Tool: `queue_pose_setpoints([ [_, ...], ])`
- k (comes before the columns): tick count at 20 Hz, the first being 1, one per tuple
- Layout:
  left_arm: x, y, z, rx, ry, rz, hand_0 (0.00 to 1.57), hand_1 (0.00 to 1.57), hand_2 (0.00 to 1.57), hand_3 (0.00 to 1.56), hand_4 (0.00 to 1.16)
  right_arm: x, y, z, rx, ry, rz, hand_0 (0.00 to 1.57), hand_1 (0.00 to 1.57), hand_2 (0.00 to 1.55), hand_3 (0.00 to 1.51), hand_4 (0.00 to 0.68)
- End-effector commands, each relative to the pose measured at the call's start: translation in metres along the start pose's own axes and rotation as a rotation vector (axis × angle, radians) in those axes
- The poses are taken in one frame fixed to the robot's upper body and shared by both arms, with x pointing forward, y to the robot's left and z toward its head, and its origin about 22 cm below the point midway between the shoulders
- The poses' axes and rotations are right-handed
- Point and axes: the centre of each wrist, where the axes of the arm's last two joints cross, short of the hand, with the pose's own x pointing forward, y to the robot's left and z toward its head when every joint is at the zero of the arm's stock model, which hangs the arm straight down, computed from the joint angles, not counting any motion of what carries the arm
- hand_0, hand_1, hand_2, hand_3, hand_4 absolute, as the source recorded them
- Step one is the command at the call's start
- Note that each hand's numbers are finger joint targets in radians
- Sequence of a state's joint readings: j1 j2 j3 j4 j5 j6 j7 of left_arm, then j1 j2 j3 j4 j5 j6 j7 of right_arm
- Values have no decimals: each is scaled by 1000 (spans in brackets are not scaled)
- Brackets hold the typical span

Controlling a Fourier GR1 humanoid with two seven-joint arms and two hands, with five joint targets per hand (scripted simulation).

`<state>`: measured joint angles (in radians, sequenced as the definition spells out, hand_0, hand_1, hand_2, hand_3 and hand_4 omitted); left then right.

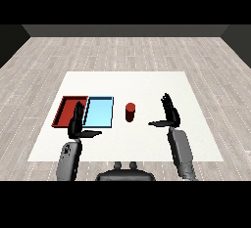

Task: Pick the red can and put it in the red box

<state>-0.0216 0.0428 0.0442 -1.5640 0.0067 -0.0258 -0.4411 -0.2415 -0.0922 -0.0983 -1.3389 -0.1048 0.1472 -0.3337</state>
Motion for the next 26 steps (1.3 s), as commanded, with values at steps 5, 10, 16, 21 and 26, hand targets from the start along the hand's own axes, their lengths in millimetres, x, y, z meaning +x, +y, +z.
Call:
queue_pose_setpoints([
  [5, 5, 9, -1, 12, 5, 12, 0, 0, 0, 0, 0, -11, 20, -10, 5, 61, -70, 0, 0, 0, 0, 0],
  [10, -10, -1, 13, 5, 9, 22, 0, 0, 0, 0, 0, -26, 46, -27, 29, 71, -98, 0, 0, 0, 0, 0],
  [16, 3, 21, -5, 17, 0, 13, 0, 0, 0, 0, 0, -56, 58, -40, 28, 101, -125, 0, 0, 0, 0, 0],
  [21, 9, 7, -5, 6, -2, 33, 0, 0, 0, 0, 0, -50, 74, -35, 28, 85, -137, 0, 0, 0, 0, 0],
  [26, 5, 19, 2, 18, -8, 53, 0, 0, 0, 0, 0, -76, 85, -10, 18, 102, -170, 0, 0, 0, 0, 0],
])
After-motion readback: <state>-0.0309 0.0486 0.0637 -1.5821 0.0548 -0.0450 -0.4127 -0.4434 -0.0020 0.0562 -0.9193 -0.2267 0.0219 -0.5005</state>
